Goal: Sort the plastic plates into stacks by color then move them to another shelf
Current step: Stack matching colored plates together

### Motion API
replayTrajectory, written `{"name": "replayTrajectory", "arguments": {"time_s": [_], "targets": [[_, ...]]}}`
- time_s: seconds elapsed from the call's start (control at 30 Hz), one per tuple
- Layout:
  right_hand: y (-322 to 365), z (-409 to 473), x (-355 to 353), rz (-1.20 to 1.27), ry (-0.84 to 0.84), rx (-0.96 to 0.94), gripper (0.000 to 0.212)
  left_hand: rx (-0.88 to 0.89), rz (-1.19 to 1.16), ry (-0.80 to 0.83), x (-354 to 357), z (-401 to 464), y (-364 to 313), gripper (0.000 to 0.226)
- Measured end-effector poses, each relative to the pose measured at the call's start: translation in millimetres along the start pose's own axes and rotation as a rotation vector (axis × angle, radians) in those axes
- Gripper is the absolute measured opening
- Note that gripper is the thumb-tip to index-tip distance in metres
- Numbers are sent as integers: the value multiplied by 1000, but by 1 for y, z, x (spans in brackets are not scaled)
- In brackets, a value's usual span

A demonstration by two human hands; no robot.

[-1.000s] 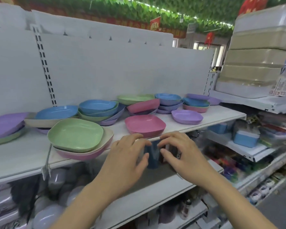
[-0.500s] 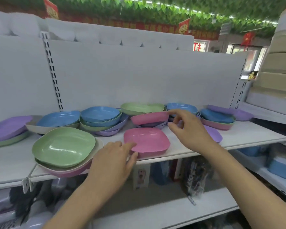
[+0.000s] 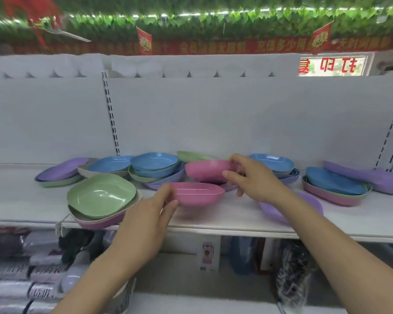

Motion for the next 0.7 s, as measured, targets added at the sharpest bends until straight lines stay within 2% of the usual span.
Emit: {"name": "replayTrajectory", "arguments": {"time_s": [0.1, 0.23, 0.4, 0.57, 0.7], "targets": [[3, 3, -11, 118, 55, -6, 15, -163, -188, 52, -2, -1, -5, 14], [14, 0, -32, 388, 95, 40, 14, -362, -434, 42, -3, 1, -12, 17], [19, -3, -41, 461, 231, 69, 26, -533, -633, 4, 1, 7, -6, 17], [28, -9, -52, 501, 265, 88, 42, -584, -621, -7, 5, 10, -1, 5], [25, -7, -61, 472, 201, 142, 55, -603, -600, -2, 5, 11, 0, 25]]}}
Point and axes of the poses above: each hand's wrist, its own z-axis towards the middle knuckle, its own x-axis out of the palm, y = z × x, the point moved 6 cm from there along z, towards the middle knuckle
